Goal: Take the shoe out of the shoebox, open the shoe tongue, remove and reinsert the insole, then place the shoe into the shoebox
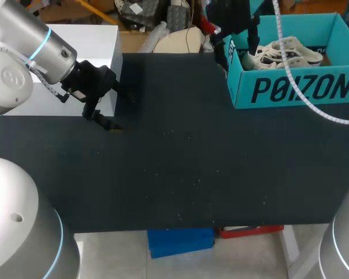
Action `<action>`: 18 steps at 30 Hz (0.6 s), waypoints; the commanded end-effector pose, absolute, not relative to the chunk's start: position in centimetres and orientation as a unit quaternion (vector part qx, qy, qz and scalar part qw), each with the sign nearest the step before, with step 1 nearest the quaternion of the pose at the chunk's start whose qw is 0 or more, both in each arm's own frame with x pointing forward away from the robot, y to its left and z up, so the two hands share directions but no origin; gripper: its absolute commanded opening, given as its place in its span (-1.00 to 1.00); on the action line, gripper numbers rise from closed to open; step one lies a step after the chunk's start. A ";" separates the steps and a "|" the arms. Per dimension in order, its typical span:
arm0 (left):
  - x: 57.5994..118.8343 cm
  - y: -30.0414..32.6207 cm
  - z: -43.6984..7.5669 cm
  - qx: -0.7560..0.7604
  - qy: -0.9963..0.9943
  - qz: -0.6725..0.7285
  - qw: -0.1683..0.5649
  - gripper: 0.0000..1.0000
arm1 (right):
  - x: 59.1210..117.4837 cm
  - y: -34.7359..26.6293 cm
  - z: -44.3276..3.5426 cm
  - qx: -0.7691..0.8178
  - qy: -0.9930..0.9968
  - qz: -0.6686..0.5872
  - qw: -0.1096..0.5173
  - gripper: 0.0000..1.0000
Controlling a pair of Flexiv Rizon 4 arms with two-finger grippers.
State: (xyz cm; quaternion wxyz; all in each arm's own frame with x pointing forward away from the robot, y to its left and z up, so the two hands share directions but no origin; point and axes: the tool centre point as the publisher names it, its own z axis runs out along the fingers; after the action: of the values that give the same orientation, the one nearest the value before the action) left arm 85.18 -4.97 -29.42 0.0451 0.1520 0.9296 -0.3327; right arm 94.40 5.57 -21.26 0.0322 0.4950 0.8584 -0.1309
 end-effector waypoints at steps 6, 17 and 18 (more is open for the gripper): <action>85.1 -5.0 -29.5 0.152 0.930 -0.333 0.047 1.00 | 91.4 9.4 -24.2 0.480 0.871 -0.086 0.053 1.00; 85.1 -5.0 -29.5 0.152 0.930 -0.333 0.047 1.00 | 90.5 6.7 -23.5 0.444 0.892 -0.078 -0.013 1.00; 85.1 -5.0 -29.5 0.152 0.930 -0.333 0.047 1.00 | 90.5 6.7 -23.5 0.444 0.892 -0.078 -0.013 1.00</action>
State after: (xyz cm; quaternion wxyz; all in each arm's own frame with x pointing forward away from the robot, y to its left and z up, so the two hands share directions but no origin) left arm 85.19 -4.97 -29.42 0.0451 0.1519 0.9296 -0.3327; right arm 90.52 7.46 -23.72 0.0042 0.4469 0.8902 -0.0886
